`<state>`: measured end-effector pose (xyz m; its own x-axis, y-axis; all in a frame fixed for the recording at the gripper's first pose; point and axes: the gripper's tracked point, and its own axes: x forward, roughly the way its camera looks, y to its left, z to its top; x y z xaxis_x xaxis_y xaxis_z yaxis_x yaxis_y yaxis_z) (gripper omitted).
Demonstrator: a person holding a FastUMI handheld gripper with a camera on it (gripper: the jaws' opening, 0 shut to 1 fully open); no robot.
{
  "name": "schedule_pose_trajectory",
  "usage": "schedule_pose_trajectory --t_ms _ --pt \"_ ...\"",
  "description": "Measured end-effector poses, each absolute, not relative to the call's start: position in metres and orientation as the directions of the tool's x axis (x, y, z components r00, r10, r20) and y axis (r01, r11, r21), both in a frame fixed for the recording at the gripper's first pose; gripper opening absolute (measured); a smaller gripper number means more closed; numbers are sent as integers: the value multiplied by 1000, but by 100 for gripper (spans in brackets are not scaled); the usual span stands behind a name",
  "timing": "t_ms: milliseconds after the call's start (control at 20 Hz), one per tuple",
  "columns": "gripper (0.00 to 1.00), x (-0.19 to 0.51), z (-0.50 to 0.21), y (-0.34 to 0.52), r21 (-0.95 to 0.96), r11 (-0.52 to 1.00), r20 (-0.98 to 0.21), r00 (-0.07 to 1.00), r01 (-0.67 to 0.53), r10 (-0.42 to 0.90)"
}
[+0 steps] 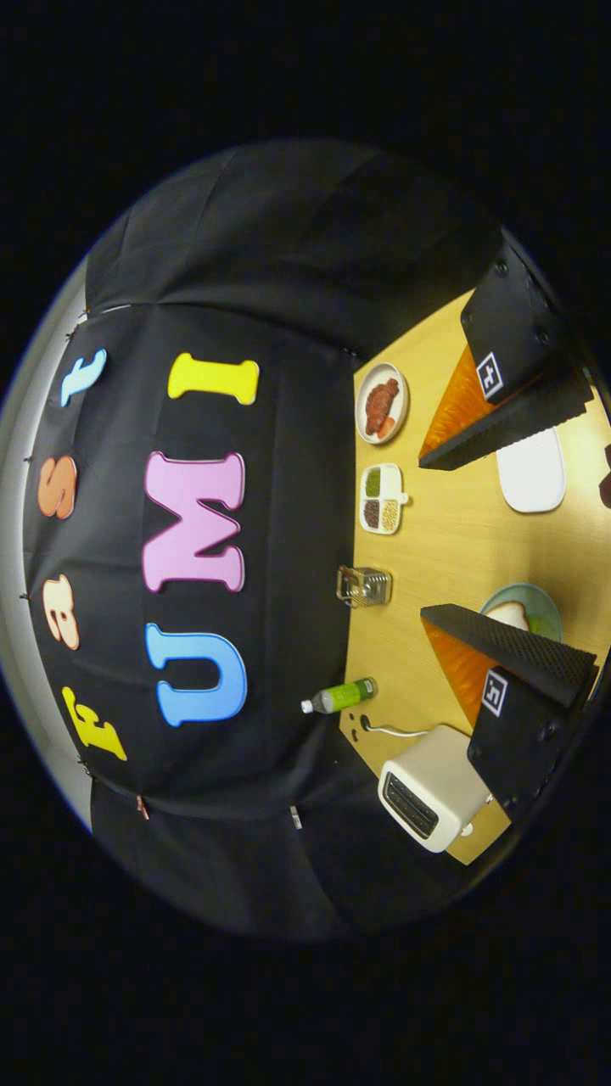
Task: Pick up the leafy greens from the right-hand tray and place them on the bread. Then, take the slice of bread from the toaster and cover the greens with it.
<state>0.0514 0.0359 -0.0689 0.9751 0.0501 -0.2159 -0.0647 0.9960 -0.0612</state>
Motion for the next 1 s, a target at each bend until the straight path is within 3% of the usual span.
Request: schedule_pose_trajectory --t_ms 150,450,1000 --pt "98 40 -46 -7 -22 999 -126 992 -23 20" --pt "99 10 -33 -80 -62 998 -78 997 9 -14" --pt "99 -3 -22 -119 -37 992 -47 992 -121 119"
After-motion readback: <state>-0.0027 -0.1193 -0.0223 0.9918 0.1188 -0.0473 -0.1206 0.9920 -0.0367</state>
